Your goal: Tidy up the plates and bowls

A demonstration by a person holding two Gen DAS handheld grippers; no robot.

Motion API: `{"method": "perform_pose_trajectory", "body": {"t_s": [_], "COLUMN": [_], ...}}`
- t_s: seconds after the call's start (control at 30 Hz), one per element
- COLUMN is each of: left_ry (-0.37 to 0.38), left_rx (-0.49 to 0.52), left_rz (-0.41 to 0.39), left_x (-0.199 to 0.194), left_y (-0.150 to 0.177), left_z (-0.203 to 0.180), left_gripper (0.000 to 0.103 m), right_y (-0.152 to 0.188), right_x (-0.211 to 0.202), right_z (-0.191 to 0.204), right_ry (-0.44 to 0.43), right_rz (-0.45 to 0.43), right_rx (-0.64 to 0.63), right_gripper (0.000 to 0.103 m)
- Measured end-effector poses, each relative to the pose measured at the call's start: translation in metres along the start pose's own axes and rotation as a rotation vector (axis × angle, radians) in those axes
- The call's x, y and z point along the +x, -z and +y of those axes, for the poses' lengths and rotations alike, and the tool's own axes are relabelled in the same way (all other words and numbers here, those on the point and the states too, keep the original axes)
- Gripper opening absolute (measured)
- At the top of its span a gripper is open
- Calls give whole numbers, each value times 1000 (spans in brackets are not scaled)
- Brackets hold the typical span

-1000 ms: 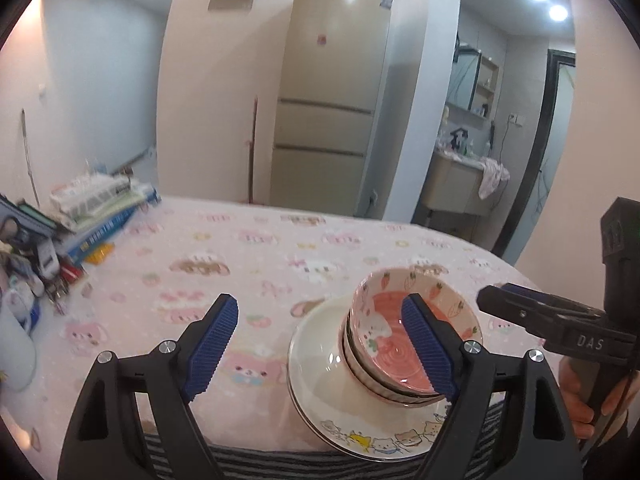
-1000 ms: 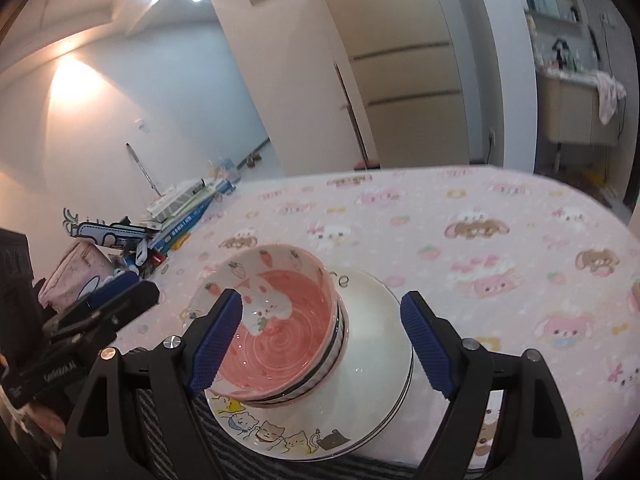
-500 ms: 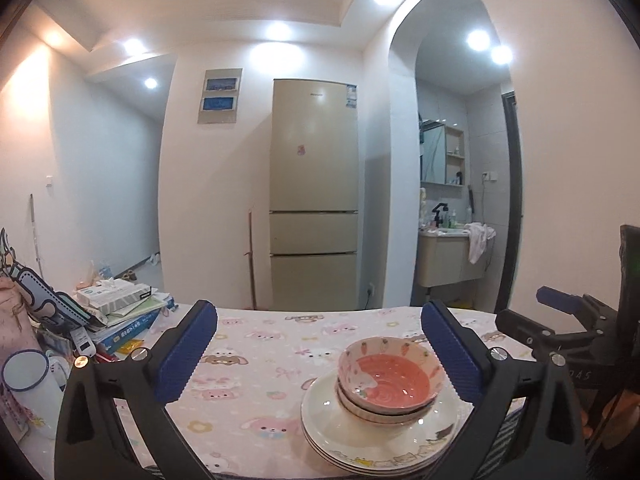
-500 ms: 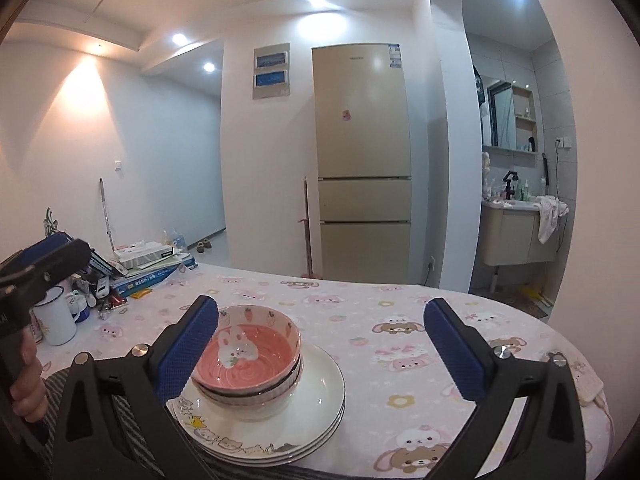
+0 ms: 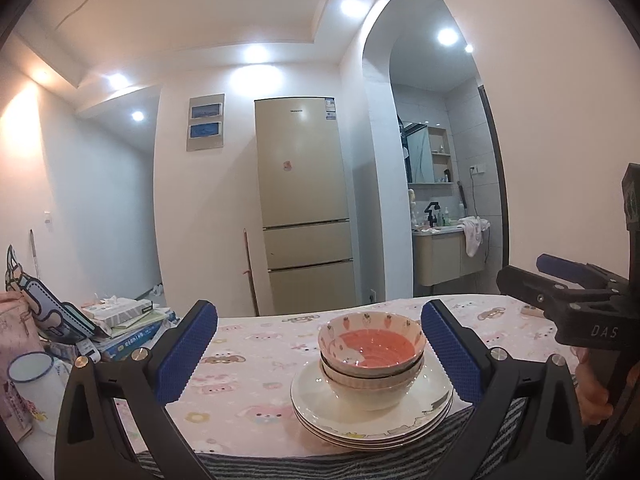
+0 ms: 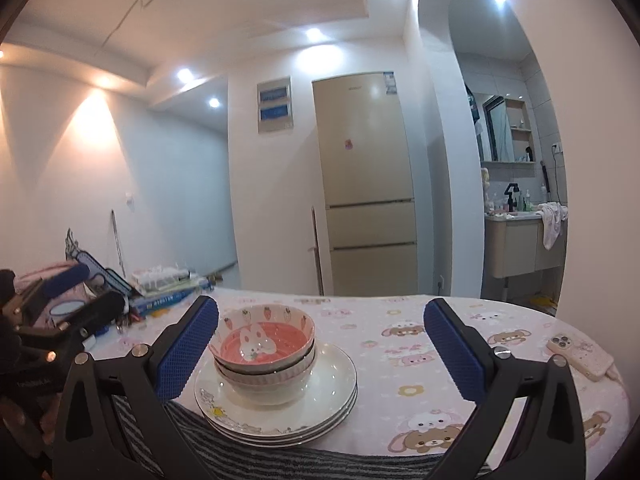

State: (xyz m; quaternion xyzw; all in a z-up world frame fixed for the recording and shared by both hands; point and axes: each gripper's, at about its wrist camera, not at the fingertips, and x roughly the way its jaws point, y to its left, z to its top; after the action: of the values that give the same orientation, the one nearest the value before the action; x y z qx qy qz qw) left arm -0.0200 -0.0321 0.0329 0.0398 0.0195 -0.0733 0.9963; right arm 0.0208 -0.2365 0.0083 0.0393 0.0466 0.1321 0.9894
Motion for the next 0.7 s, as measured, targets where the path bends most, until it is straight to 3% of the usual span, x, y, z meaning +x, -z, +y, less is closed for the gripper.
{"method": "perform_pose_trajectory", "body": {"t_s": [0.17, 0.3, 0.47, 0.7], "left_ry": [-25, -45, -55, -62], "left_rx": [-15, -61, -55, -58], "left_rz": [47, 39, 91, 76], "left_x": [10, 8, 18, 16], "left_y": [20, 26, 30, 33], "left_z": [-2, 8, 8, 10], "left_gripper": [103, 103, 103, 103], "right_y": [11, 21, 23, 25], "right_x": [5, 7, 3, 4], "right_z": [9, 13, 13, 10], "right_ry": [44, 31, 19, 11], "right_rz": [18, 48, 42, 54], "right_rx": [-68, -85, -93, -90], "right_gripper": [103, 103, 103, 103]}}
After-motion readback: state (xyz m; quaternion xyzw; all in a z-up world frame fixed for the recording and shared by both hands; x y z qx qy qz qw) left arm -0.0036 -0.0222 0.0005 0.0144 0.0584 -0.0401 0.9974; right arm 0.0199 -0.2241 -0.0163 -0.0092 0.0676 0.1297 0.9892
